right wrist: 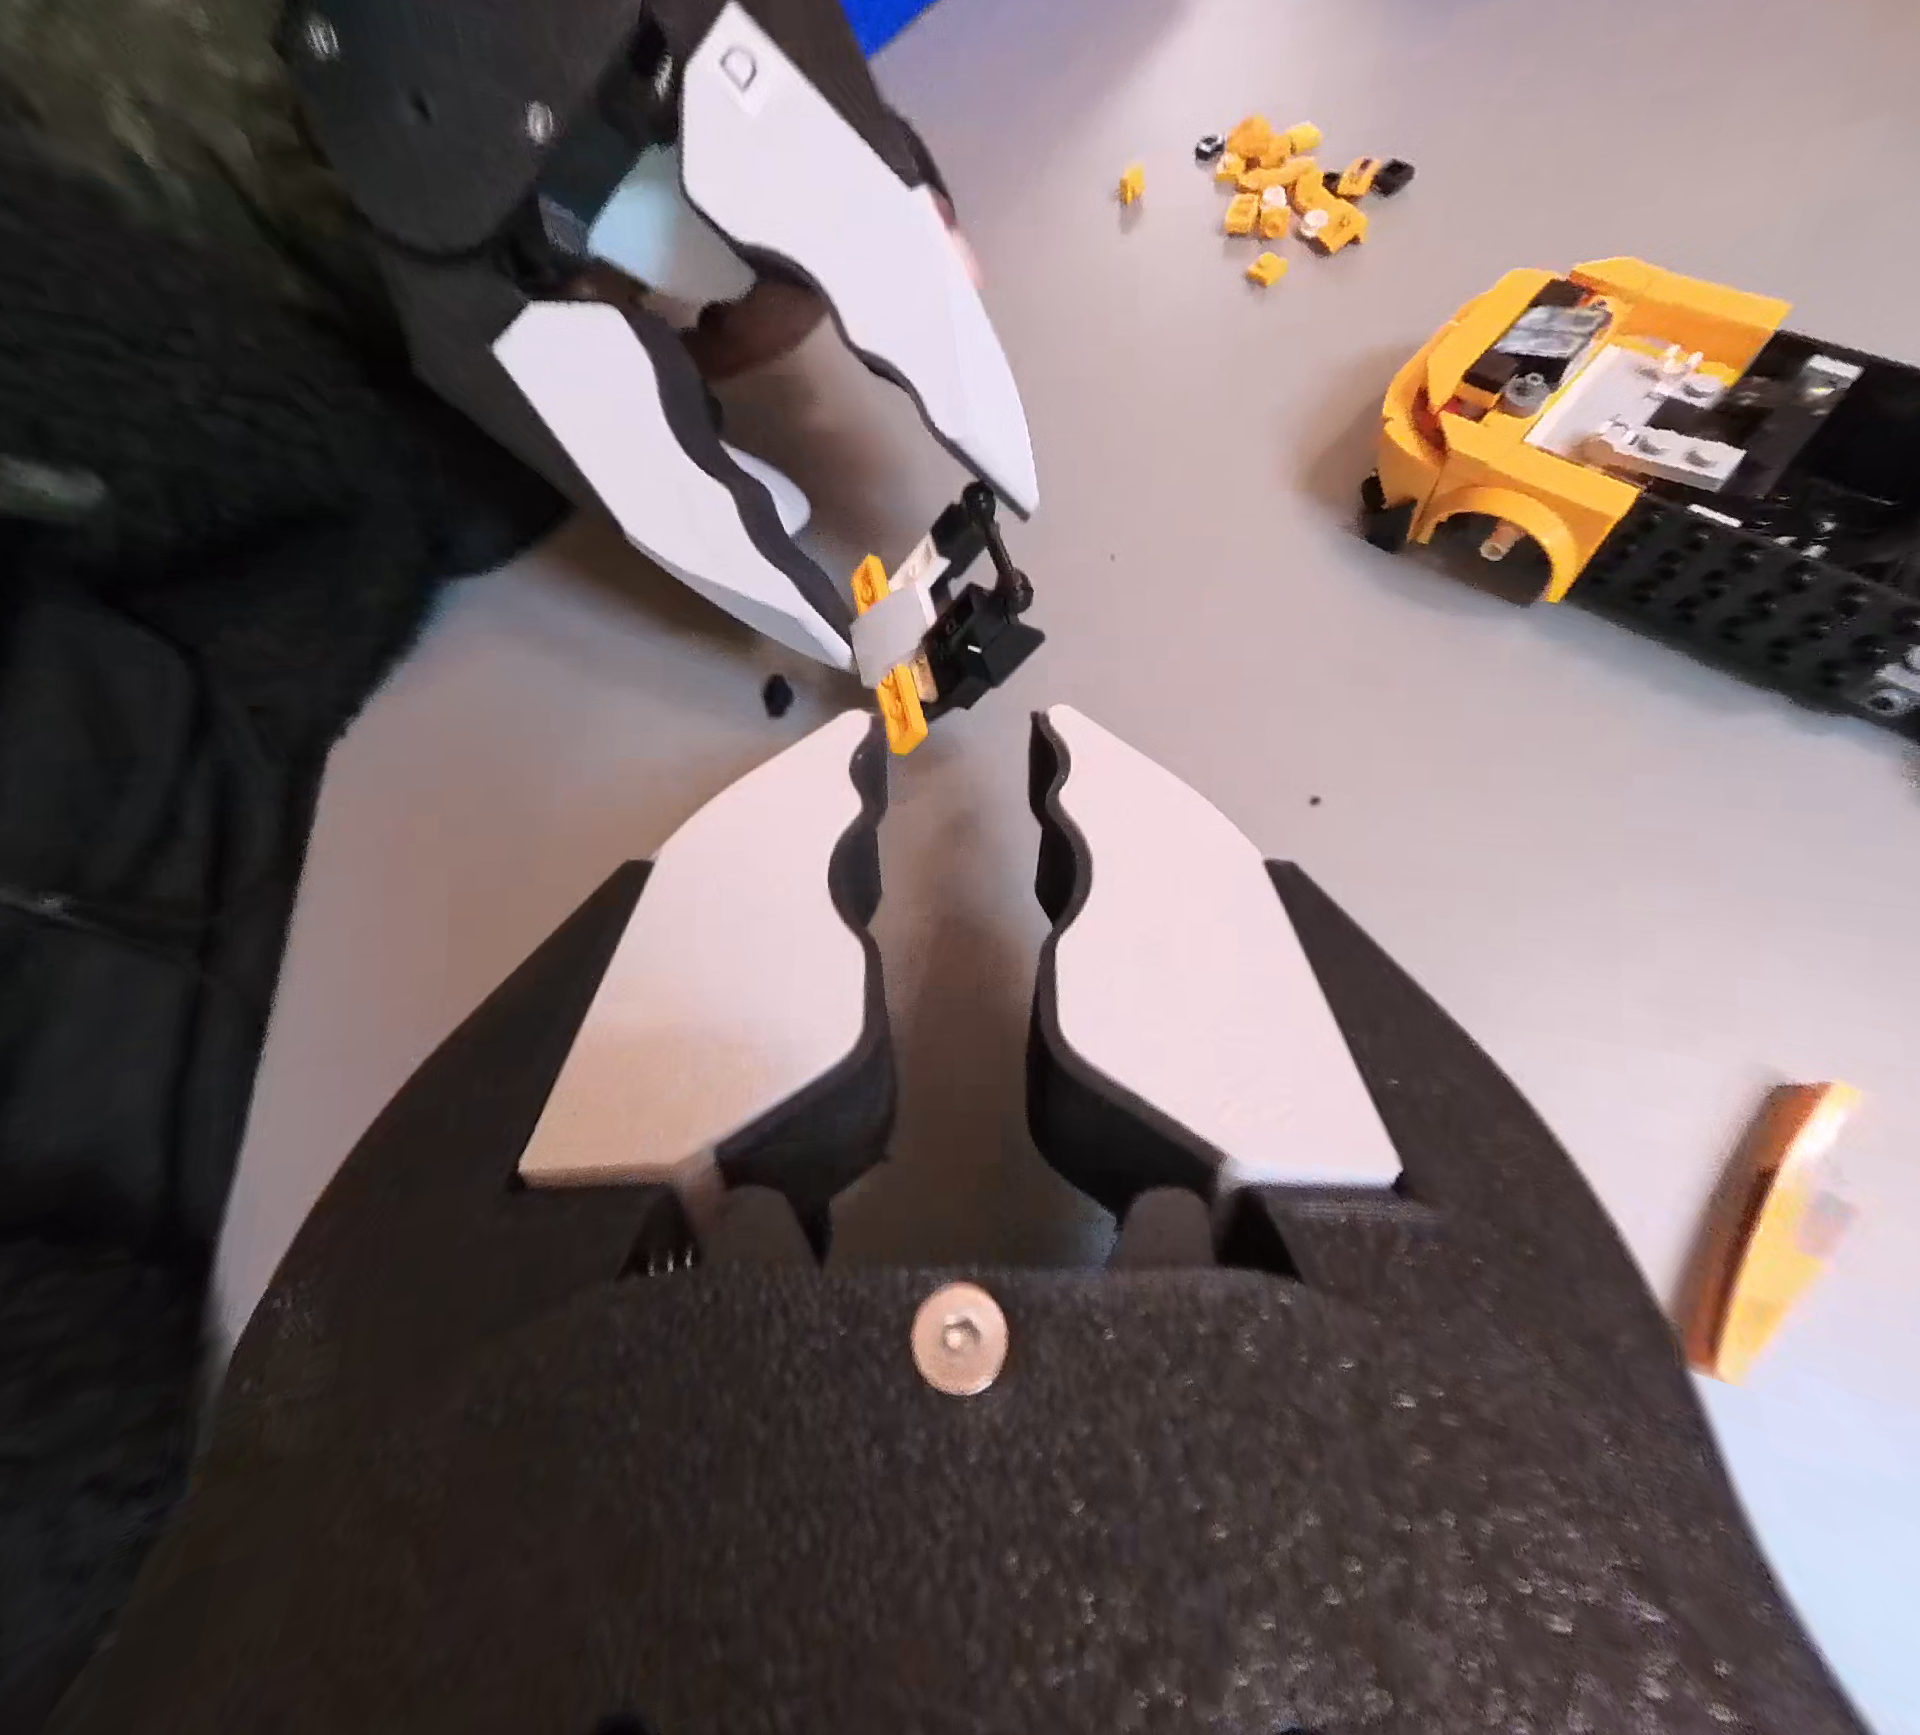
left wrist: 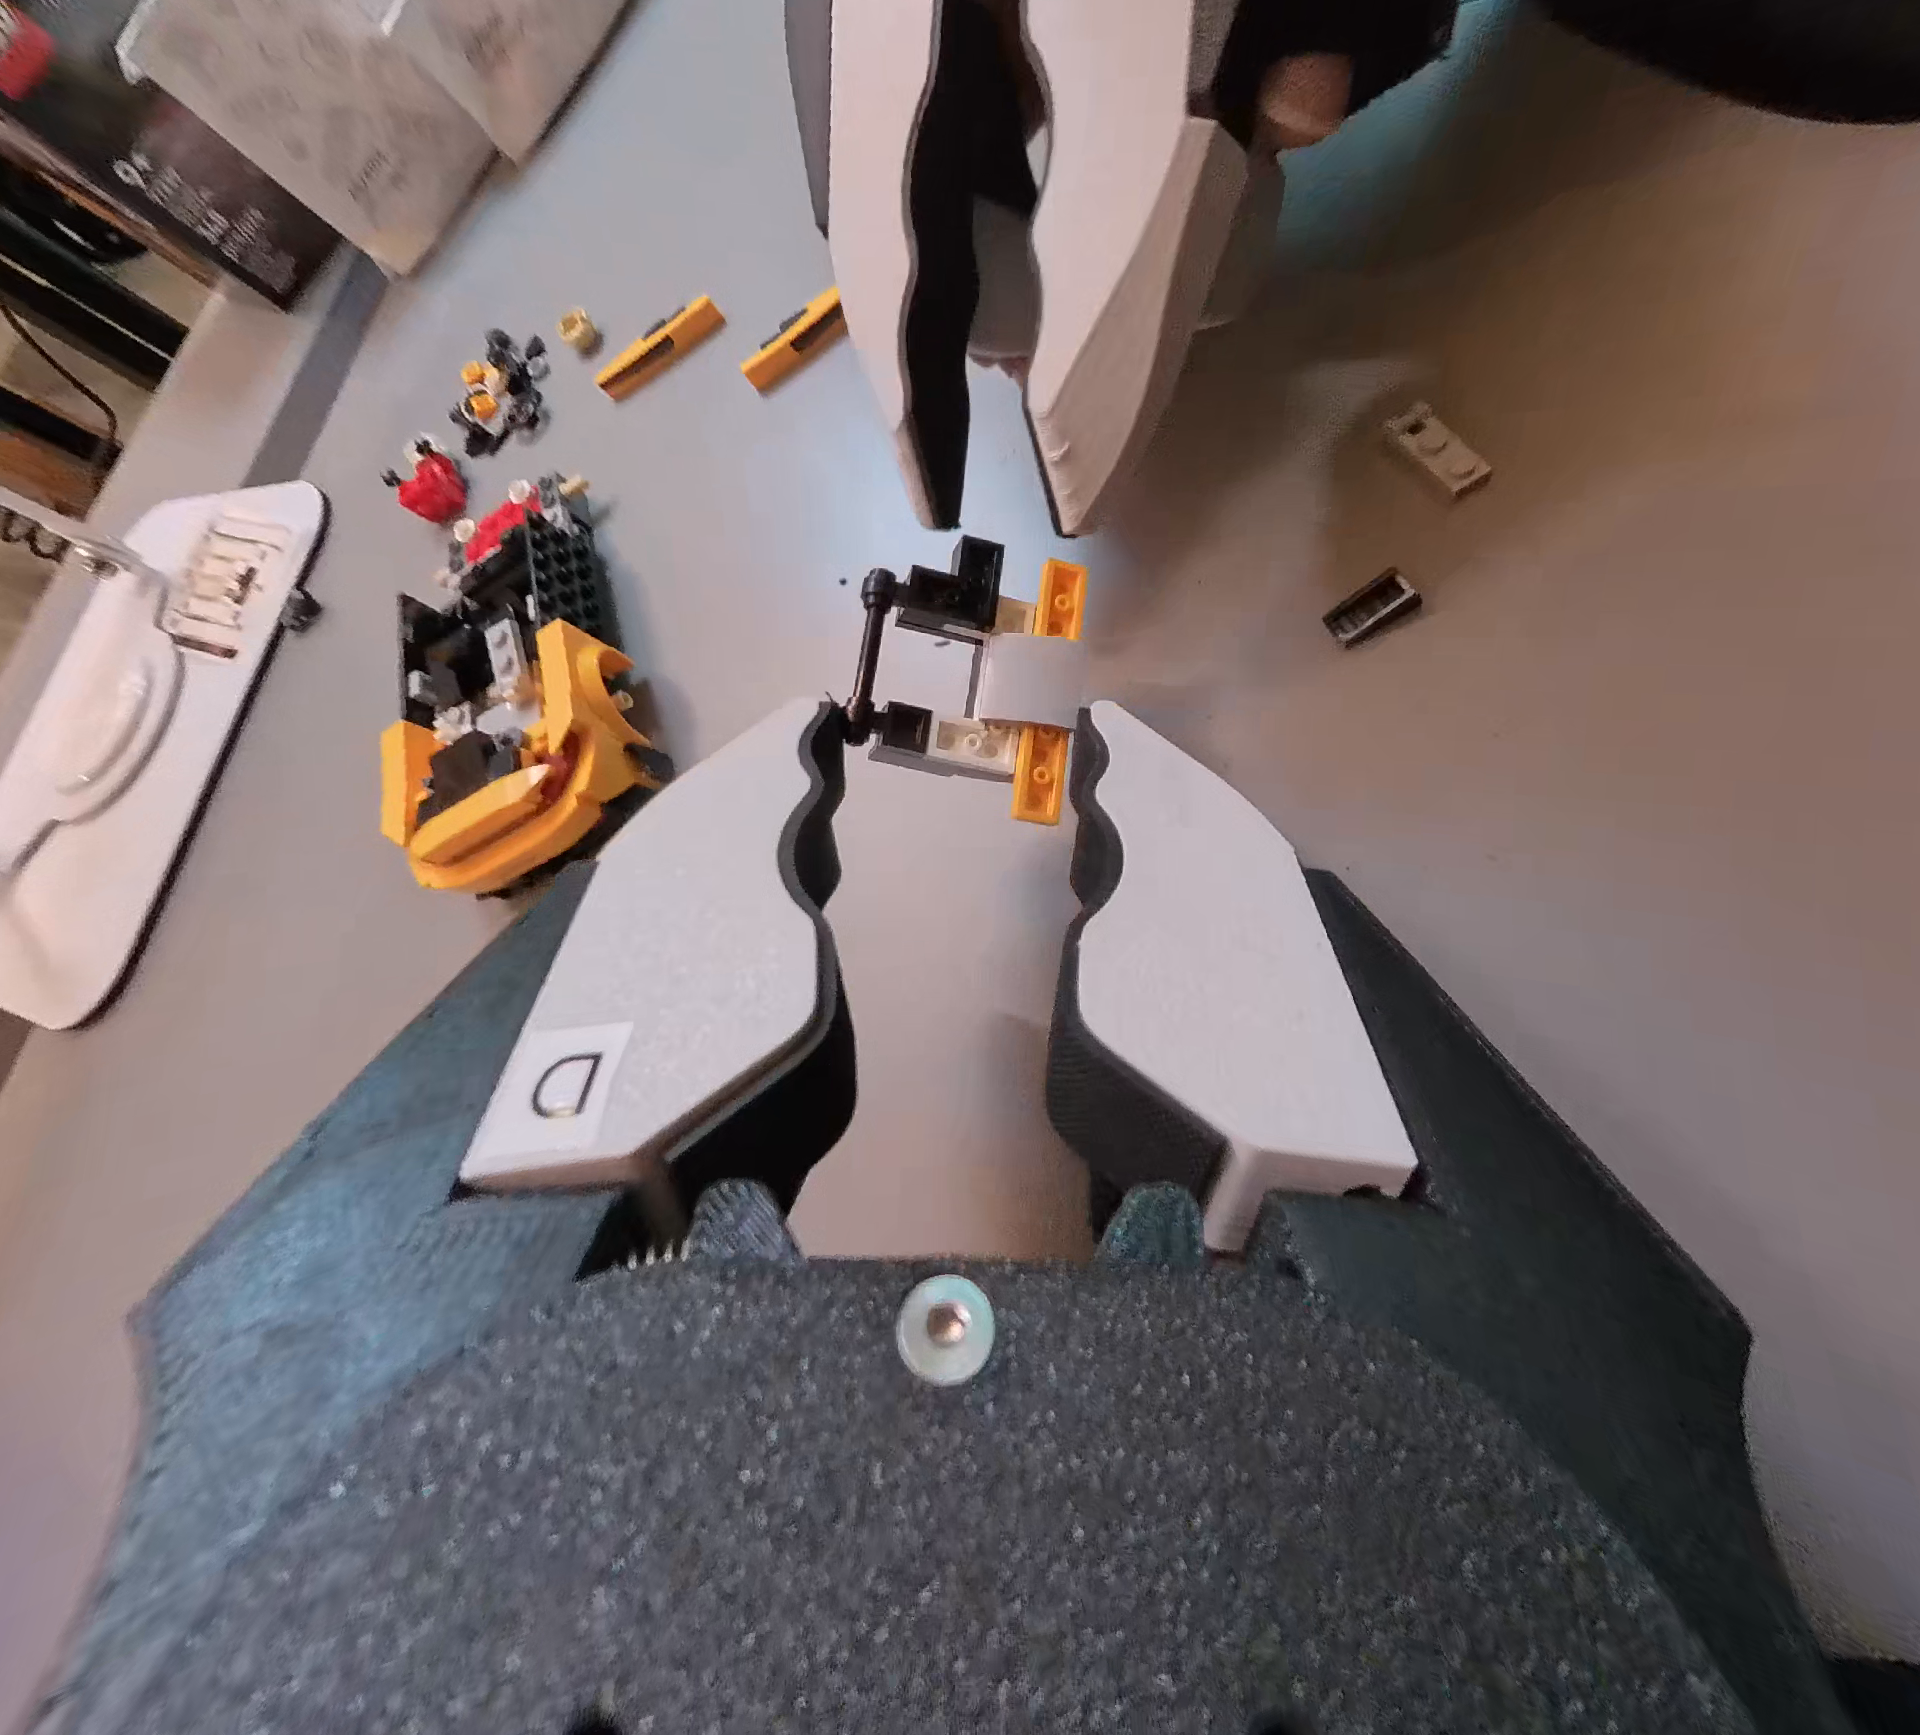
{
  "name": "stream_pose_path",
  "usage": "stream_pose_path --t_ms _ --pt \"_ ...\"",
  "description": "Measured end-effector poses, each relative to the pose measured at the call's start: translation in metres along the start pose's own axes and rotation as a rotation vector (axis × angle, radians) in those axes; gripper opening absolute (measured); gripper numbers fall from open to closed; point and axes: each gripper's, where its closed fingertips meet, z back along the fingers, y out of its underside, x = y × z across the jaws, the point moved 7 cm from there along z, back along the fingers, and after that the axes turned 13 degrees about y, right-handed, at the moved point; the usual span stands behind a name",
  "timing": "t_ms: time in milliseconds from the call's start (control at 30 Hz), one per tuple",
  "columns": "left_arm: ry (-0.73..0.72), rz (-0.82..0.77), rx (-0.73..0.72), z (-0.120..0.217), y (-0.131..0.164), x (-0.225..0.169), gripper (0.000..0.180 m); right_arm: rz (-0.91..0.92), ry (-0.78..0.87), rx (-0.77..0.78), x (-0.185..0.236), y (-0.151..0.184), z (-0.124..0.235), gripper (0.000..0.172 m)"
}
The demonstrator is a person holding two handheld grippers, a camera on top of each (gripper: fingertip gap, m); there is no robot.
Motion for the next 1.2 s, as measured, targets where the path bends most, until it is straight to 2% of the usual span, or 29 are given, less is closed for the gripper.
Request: stream_pose_path --t_ms 200,233,333,433,567,633,700,733,833,1033,1200 --pt "-0.041 -0.092 -0.042 0.003 -0.009 -0.004 0.042 -0.121 -0.062 -0.046 0.005 -0.008 -0.003 0.024" --pt "-0.042 -0.101 -0.047 0.004 -0.01 -0.005 0.042 -0.109 -0.043 -0.034 0.005 -0.007 -0.004 0.015" --pt "-0.045 -0.083 -0.053 0.004 -0.009 -0.004 0.042 -0.056 -0.01 -0.052 0.005 -0.009 -0.002 0.012" --pt "0.05 0.04 -0.157 0.008 -0.009 -0.001 0.042 0.035 0.032 -0.09 0.008 -0.011 0.002 0.011" --pt "0.282 0.354 -0.4 0.018 -0.007 0.009 0.046 0.26 0.077 -0.229 0.018 -0.017 0.013 0.011" --pt "0.327 0.387 -0.438 0.02 -0.005 0.01 0.041 0.366 0.088 -0.29 0.026 -0.02 0.016 0.011" --pt "0.373 0.361 -0.45 0.019 -0.01 0.004 0.024 0.473 0.121 -0.305 0.031 -0.019 0.016 0.011" --pt "0.36 0.326 -0.427 0.019 -0.011 0.002 0.015 0.505 0.123 -0.319 0.033 -0.019 0.016 0.011" --pt "0.205 0.242 -0.366 0.022 -0.018 0.002 0.014 0.515 0.196 -0.336 0.031 -0.021 0.015 0.012" --pt "-0.14 0.131 -0.262 0.027 -0.026 0.007 0.014 0.293 0.346 -0.328 0.026 -0.039 0.016 0.017" --pt "-0.255 0.088 -0.233 0.028 -0.034 0.007 0.014 0.21 0.452 -0.316 0.025 -0.047 0.013 0.019"
